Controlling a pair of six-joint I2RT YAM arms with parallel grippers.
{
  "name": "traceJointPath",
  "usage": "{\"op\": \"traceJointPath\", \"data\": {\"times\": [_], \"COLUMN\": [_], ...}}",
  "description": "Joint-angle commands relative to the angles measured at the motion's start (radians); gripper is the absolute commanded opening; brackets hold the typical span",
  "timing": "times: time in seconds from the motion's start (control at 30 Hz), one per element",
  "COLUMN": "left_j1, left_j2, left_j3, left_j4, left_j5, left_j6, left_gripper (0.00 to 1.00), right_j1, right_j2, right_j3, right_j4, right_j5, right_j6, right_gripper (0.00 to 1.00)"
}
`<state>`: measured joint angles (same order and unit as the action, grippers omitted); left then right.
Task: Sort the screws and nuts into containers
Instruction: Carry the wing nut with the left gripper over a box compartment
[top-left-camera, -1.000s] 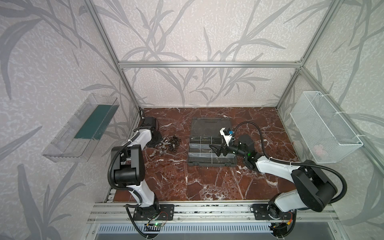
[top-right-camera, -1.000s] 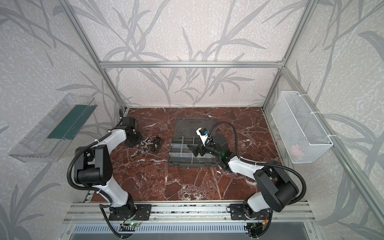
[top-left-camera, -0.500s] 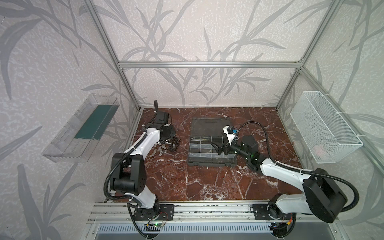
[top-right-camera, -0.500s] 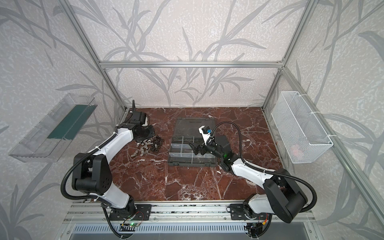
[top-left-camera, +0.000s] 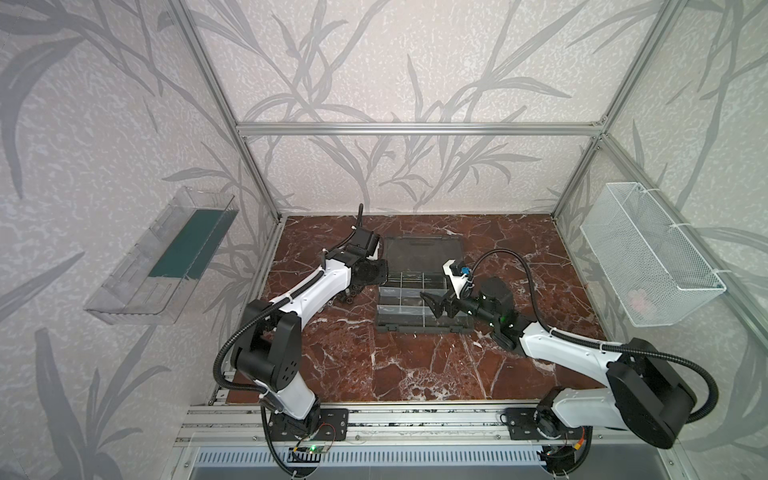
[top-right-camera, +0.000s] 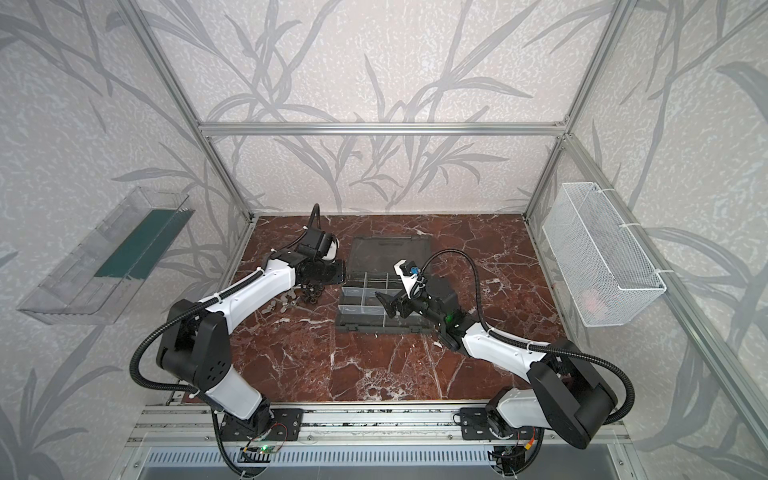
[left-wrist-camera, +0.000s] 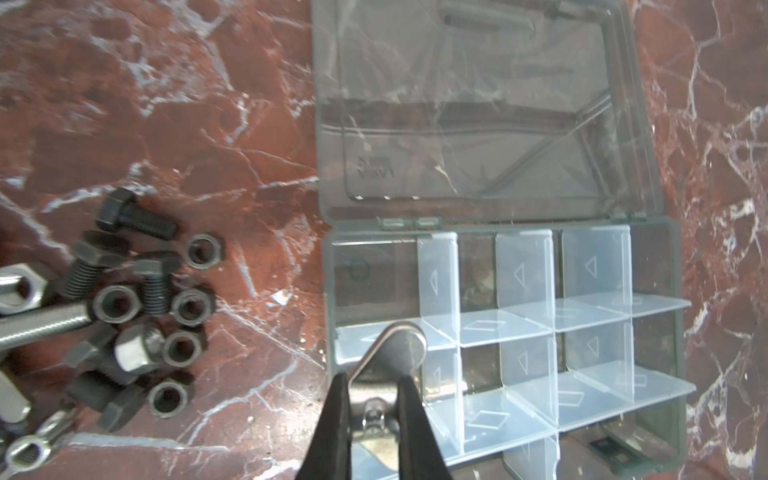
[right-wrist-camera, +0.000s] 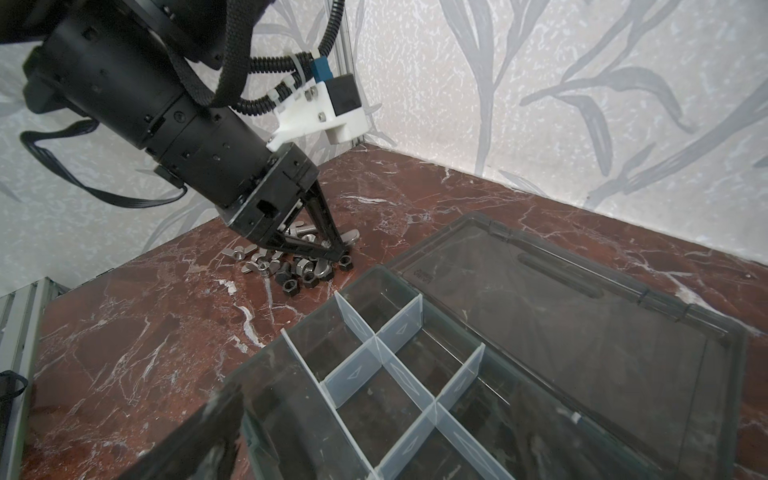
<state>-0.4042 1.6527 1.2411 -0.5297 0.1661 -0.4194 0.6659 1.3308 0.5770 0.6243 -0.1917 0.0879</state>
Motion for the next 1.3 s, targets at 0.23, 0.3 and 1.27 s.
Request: {"op": "traceJointPath", "data": {"times": [0.23,0.3,1.27], "left_j1": [-0.061,-0.075,-0.109], "left_j2": [0.106,0.107,0.197], "left_j3": [0.048,0.045,0.073], "left_j4": [-0.144,-0.159,-0.111], "left_j5": [-0.025,-0.021,0.013], "left_j6": [0.011,0.017,0.032], "left_gripper": [0.08,0.08,0.21], "right_j1": [0.003,0.003,0.0], "right_j2": [-0.002,0.0,0.024], "right_j3": [-0.006,-0.004,-0.008], "right_j4": [0.019,0.019,0.037], "right_j5": [0.04,0.041,0.041], "right_j6": [-0.031,-0.032,-0.022], "right_gripper": [0.99,0.99,0.99]}}
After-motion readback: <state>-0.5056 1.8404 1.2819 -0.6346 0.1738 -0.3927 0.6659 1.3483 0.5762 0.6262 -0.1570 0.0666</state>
